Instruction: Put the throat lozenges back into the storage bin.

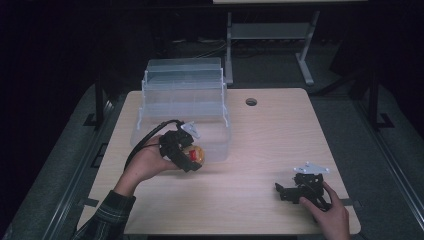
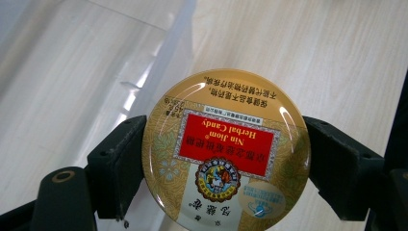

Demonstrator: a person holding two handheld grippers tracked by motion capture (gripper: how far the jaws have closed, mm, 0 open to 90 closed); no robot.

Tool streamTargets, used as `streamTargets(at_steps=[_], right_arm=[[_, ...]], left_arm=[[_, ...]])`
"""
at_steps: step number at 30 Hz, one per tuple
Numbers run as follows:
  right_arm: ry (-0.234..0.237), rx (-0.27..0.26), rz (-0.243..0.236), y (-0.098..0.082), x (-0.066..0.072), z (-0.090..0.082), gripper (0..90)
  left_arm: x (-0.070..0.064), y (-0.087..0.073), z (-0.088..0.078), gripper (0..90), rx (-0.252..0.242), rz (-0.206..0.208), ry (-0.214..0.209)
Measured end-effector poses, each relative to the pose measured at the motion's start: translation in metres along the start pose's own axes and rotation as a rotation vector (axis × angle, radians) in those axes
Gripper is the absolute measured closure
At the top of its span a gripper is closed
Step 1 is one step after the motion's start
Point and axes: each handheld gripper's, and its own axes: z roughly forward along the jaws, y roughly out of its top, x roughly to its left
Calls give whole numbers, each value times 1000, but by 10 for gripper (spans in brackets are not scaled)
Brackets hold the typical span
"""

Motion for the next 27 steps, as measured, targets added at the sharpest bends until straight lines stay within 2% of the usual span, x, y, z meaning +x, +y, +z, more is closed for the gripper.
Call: streamTargets(at_steps=[11,27], right_arm=[[0,0,0,0,0,0,0],[-1,0,0,0,0,0,0]], left_arm=[[16,0,-9,198,-8,-29,36],[41,-9,-15,198,-5,-100,73]])
